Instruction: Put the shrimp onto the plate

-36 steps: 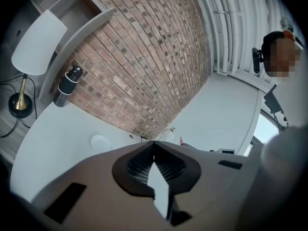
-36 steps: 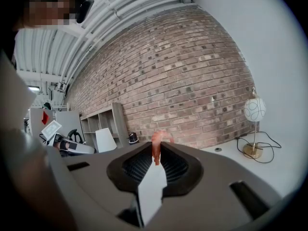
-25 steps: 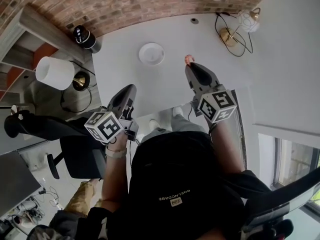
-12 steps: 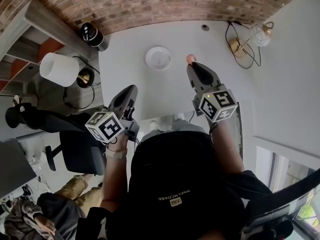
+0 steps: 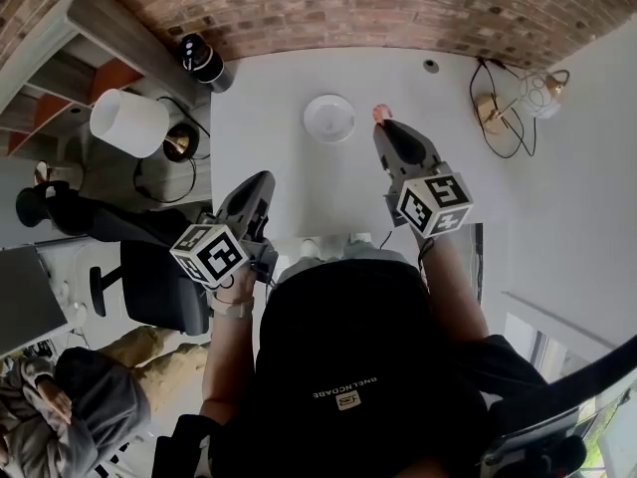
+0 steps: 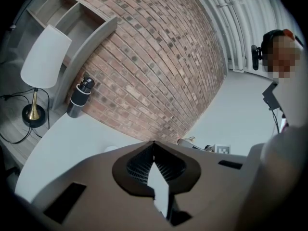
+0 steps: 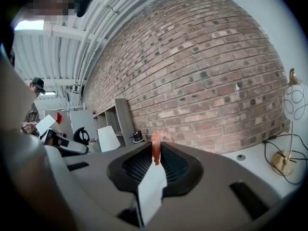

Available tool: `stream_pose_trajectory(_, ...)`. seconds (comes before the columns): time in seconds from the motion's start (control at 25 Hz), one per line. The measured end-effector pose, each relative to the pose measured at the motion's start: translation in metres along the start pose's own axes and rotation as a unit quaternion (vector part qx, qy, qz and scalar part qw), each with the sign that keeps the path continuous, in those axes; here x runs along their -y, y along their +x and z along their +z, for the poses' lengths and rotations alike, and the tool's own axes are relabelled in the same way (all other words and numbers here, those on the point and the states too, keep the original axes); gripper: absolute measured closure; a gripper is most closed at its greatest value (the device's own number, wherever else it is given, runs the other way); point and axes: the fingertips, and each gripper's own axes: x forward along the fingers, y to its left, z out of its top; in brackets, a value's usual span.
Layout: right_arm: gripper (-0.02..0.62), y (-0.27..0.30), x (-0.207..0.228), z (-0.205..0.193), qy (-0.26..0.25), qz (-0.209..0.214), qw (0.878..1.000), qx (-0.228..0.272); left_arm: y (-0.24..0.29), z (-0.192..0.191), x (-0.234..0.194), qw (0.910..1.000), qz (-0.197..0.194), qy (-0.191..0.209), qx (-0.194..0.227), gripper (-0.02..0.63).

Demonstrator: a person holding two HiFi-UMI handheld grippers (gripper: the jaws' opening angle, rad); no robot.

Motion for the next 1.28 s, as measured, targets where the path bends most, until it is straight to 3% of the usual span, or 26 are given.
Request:
stream_pose_trajectory(0.32,0.543,0.026,0.015,-0.015,0.002,0.036,0.999,-0.034,-0.008,-0.002,-0.001,0.9987,0.041,-0.006,0.028,0.603)
stream_pose_trajectory(0.52,0.543,0.052,0.021,-0.03,0.001,0.069,0.996,-0.063,-0.024,-0.008,-0.005,0.9947,0.086,-0.018,0.053,0.603)
stream_pose_trajectory(0.84,0.543,0.095,0.028,-0.064,-0.002,0.114,0.986,-0.119,-0.047,-0.02,-0.008,0.9832,0.155,-0.04,0.088,0.603)
stream_pose_trajectory(1.28,0.543,0.154,0.04,-0.133,-0.005,0.136,0.969,-0.205,-0.08,-0.04,-0.02,0.9595,0.236,-0.084,0.128,0.603)
